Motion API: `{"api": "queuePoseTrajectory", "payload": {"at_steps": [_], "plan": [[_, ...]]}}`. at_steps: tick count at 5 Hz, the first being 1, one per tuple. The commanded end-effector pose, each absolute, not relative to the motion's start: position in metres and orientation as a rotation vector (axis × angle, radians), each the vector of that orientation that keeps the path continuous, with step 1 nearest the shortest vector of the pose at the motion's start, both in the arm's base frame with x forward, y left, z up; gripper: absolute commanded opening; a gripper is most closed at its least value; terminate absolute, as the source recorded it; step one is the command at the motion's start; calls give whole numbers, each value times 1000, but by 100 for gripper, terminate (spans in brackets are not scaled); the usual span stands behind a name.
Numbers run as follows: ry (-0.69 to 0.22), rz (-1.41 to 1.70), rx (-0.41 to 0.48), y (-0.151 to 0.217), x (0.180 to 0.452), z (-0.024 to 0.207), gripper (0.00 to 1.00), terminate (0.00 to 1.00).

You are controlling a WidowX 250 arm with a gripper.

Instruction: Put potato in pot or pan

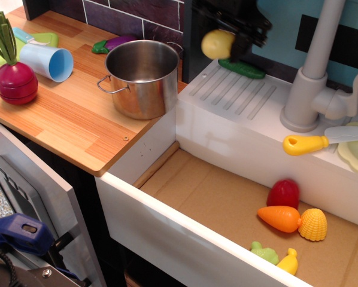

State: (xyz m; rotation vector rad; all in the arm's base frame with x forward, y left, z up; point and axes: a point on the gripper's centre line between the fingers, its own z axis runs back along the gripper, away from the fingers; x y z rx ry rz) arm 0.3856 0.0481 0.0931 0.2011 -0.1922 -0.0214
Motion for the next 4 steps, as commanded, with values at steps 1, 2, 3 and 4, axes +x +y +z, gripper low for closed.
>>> {"api": "queuePoseTrajectory", "payload": {"at_steps": [1, 2, 3, 4], "plan": [[-283, -5, 268, 82, 375, 128, 0, 0], [-331, -25, 300, 105, 370, 128, 0, 0], [-347, -30, 281, 117, 367, 133, 100, 0], [-347, -30, 281, 117, 367, 133, 100, 0]]}}
